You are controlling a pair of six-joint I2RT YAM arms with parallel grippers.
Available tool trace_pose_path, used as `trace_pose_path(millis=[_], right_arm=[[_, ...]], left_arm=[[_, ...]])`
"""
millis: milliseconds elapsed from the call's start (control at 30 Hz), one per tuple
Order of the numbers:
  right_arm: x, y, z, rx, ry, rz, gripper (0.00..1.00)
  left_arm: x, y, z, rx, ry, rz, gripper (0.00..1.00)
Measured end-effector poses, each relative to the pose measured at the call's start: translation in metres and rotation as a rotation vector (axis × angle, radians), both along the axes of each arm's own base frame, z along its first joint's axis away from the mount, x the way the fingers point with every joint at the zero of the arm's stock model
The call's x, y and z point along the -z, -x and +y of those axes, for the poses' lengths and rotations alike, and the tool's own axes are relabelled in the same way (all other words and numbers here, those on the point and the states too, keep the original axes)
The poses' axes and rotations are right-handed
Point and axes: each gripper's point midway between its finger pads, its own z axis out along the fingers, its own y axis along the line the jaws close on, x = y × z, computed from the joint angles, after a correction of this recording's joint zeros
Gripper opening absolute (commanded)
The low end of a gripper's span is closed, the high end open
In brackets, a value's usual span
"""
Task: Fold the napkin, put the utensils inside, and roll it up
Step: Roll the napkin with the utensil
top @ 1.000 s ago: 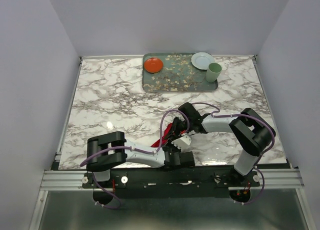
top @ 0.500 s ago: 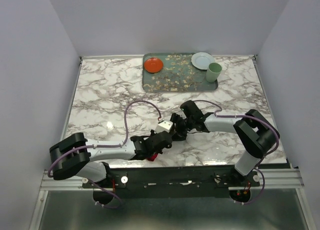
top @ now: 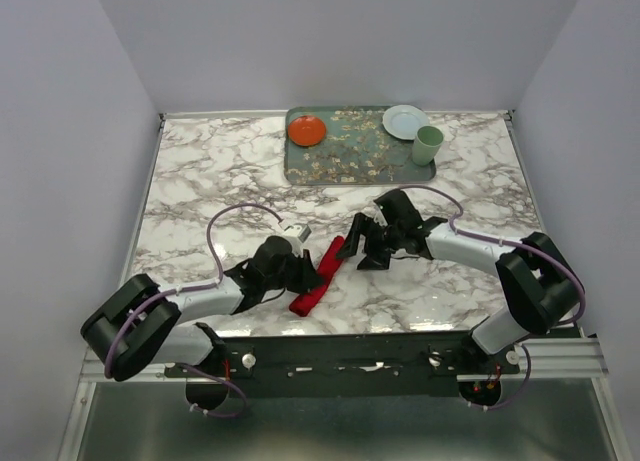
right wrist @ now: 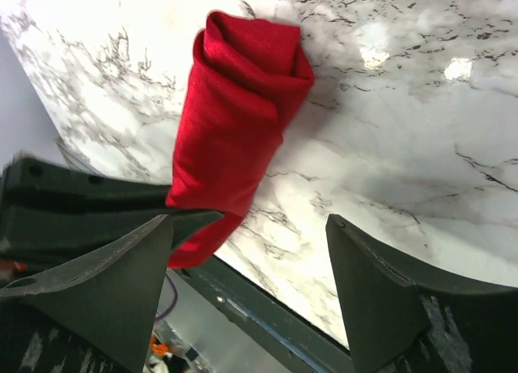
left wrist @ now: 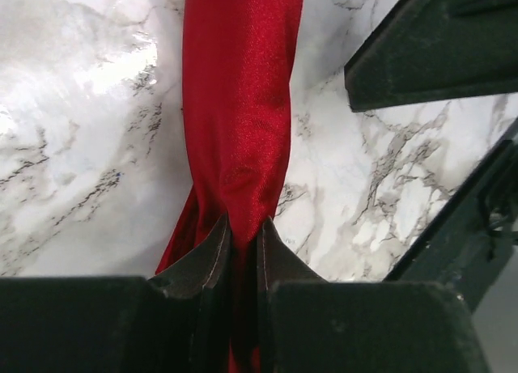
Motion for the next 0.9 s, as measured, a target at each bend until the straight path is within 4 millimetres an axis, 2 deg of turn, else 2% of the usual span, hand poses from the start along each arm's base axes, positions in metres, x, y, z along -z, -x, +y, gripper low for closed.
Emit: trace_pose_path(millis=[300, 567, 667, 800, 900], right_arm=[[-0.007, -0.003, 0.004, -0.054, -0.007, -0.037, 0.81], [0.003, 0.003, 0.022, -0.091, -0.069, 0.023, 0.78], [0.005, 0.005, 0.027, -0.092, -0.084, 0.036, 0.78], [0.003, 0.003, 0.029, -0.085, -0.097, 0.035, 0.78], [0.006, 0.005, 0.028, -0.080, -0.097, 0.045, 0.78]], left_arm=[[0.003, -0.007, -0.001, 0.009, 0.234, 0.160, 0.09], [0.001, -0.009, -0.005, 0.023, 0.348, 0.252, 0.17], [0.004, -0.010, -0.003, 0.018, 0.357, 0.277, 0.24], [0.004, -0.013, -0.001, 0.009, 0.357, 0.290, 0.41], [0.006, -0.016, 0.004, -0.007, 0.352, 0.301, 0.48]])
